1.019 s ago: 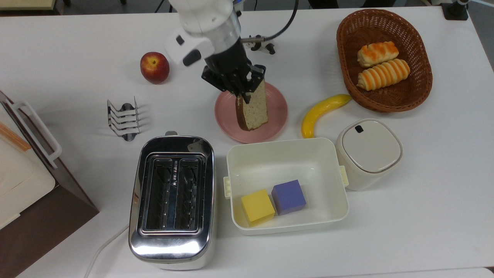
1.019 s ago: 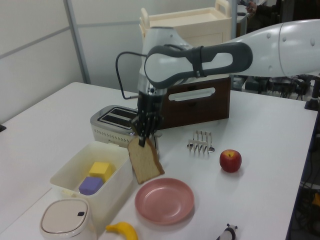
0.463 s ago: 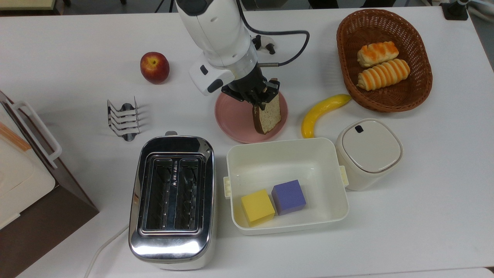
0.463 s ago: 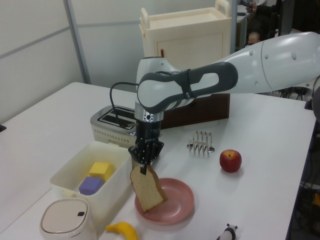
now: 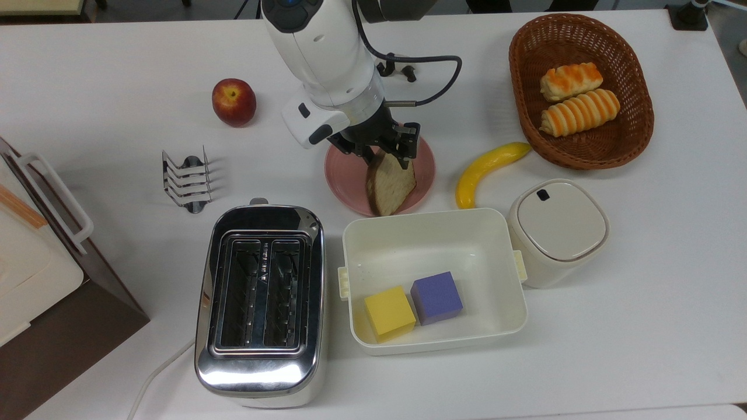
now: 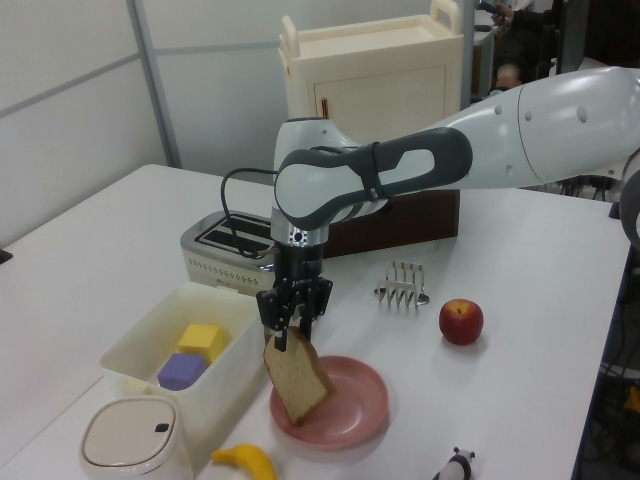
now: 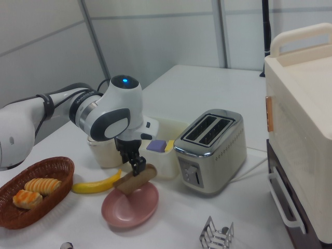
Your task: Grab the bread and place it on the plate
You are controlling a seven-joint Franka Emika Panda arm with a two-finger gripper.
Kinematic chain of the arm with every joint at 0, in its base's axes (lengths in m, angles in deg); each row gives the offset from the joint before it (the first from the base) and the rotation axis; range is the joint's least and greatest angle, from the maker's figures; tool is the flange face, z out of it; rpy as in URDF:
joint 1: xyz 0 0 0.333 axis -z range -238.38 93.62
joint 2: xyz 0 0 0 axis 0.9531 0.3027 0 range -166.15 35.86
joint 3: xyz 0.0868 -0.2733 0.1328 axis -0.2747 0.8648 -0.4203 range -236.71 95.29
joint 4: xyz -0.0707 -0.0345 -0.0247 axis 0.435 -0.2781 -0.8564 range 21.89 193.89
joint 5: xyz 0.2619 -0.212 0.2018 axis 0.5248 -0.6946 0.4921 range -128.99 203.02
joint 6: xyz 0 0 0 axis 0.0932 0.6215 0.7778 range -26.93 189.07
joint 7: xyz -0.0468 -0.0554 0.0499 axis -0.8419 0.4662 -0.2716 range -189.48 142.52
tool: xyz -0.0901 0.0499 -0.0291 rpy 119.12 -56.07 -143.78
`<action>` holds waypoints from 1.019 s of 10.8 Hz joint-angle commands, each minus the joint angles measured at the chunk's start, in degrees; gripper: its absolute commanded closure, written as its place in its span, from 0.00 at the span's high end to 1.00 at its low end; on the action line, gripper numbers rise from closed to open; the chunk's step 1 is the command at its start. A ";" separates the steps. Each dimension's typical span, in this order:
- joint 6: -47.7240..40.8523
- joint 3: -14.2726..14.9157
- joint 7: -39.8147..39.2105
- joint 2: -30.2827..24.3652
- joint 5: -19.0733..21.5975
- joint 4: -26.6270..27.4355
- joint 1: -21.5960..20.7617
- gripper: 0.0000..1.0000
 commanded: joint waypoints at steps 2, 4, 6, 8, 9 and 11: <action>-0.48 2.65 -3.08 -2.19 -9.67 0.33 -0.60 1.00; -2.59 3.62 -6.25 -3.51 -12.59 0.33 -0.61 1.00; -2.86 3.80 -5.65 -3.69 -12.60 0.33 -0.95 1.00; -3.04 3.37 -5.55 -6.14 -14.51 -0.46 -0.96 1.00; -6.87 3.37 -4.94 -7.02 -18.80 -0.81 -0.61 1.00; -16.36 3.19 -4.76 -10.09 -22.52 -3.01 0.88 1.00</action>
